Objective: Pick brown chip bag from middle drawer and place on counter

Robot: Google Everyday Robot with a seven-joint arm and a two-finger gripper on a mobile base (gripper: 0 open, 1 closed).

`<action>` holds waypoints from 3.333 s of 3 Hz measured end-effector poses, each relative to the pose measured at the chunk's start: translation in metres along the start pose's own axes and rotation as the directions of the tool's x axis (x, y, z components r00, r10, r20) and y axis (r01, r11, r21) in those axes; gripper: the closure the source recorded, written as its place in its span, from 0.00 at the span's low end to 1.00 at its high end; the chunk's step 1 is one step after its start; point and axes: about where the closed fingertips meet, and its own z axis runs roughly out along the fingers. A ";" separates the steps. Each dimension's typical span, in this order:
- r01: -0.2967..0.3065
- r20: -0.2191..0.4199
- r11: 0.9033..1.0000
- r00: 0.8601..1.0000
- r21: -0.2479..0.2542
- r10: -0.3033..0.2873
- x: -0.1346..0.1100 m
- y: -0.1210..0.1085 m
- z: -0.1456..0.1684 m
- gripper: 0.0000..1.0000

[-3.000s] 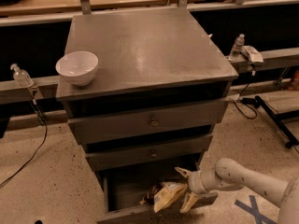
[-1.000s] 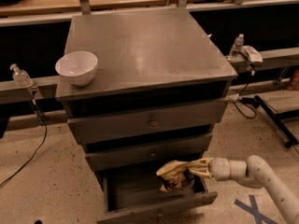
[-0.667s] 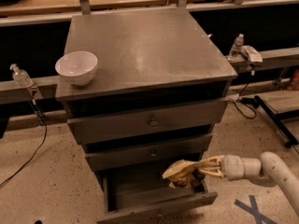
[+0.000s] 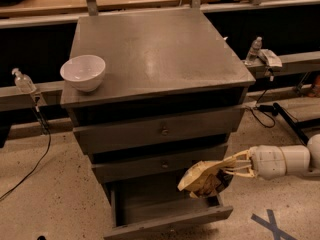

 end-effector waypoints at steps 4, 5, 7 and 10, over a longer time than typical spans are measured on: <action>0.121 -0.340 0.985 0.938 0.119 -0.074 -0.215 -0.200 -0.062 1.00; 0.090 -0.348 0.987 0.937 0.137 -0.037 -0.241 -0.262 -0.054 1.00; 0.073 -0.307 0.990 0.951 0.123 -0.032 -0.280 -0.350 0.010 1.00; 0.026 -0.178 0.992 0.984 0.125 -0.004 -0.266 -0.407 0.078 1.00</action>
Offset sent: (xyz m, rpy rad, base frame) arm 0.0637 -0.0020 0.2364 -0.3287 -0.1496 -0.2026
